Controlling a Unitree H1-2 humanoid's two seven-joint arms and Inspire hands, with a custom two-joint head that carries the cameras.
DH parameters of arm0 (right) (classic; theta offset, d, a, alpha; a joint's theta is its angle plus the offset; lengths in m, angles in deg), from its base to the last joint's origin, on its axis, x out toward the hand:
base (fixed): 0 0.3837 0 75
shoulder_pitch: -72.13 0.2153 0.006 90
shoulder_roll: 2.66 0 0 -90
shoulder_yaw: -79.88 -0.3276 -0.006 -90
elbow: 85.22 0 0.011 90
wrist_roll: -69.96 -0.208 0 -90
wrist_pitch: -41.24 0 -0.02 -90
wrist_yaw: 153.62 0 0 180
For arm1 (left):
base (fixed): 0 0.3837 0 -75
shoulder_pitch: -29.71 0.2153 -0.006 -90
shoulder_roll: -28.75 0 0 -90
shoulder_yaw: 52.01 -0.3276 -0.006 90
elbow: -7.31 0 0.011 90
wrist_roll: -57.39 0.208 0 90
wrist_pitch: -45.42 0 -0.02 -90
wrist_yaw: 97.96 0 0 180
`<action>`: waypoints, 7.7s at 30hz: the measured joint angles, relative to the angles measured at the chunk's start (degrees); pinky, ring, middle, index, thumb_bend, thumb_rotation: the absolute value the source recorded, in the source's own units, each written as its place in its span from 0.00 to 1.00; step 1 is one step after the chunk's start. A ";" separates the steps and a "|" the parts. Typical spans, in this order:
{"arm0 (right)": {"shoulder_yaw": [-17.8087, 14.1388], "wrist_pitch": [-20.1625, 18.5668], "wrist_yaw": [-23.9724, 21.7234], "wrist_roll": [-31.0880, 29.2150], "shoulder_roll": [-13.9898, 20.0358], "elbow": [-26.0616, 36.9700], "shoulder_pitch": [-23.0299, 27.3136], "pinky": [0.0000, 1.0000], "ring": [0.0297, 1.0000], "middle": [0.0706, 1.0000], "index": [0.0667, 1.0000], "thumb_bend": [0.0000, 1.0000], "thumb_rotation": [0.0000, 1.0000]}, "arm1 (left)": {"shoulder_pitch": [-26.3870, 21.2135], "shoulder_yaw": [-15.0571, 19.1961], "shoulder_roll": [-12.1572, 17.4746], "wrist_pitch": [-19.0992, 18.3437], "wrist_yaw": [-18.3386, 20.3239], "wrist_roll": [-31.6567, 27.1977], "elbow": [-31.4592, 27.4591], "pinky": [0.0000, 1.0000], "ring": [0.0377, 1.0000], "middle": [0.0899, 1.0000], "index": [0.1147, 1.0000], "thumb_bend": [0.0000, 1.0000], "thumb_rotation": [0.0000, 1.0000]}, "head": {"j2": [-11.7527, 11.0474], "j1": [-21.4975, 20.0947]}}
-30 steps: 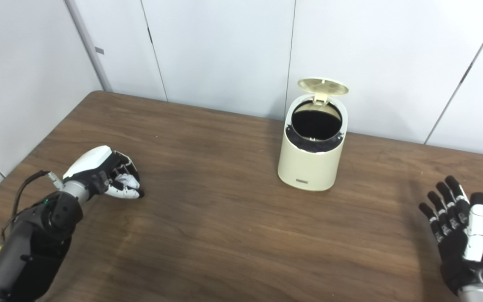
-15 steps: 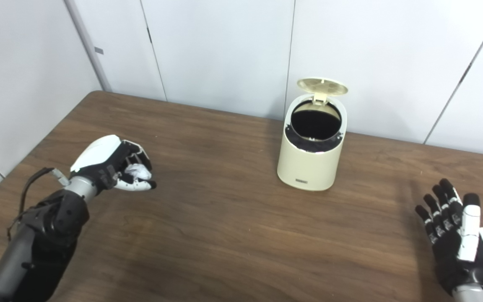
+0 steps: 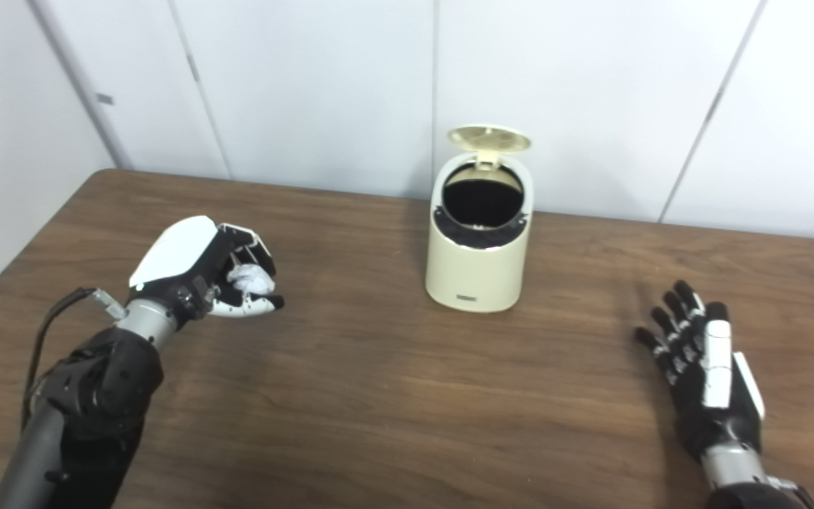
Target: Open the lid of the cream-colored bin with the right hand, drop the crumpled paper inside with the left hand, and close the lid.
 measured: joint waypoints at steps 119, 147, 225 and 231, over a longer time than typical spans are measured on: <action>1.81 8.80 0.37 3.57 -3.05 -2.36 -1.82 0.83 0.91 0.92 0.89 0.49 0.99 | -26.95 -17.11 -17.36 15.89 -30.37 4.79 35.50 0.27 0.40 0.53 0.45 0.46 0.00 | -7.65 -5.19; 1.80 9.43 0.14 3.37 -2.75 -2.59 -1.85 0.84 0.93 0.93 0.91 0.49 1.00 | -27.52 -19.62 -17.13 18.60 -37.63 6.06 42.03 0.26 0.39 0.51 0.47 0.46 0.00 | -8.35 -5.81; 1.35 10.38 0.03 2.79 -1.32 -4.90 -0.48 0.88 0.92 0.92 0.93 0.50 1.00 | -18.36 -10.79 -15.32 26.55 -37.46 -7.39 29.97 0.32 0.40 0.48 0.42 0.47 0.00 | -8.62 -5.19; 1.35 10.41 0.02 2.74 -1.06 -5.16 -0.32 0.86 0.92 0.92 0.93 0.48 1.00 | -14.91 -6.17 -15.61 26.94 -38.59 -11.30 25.40 0.31 0.41 0.47 0.43 0.47 0.00 | -8.70 -5.02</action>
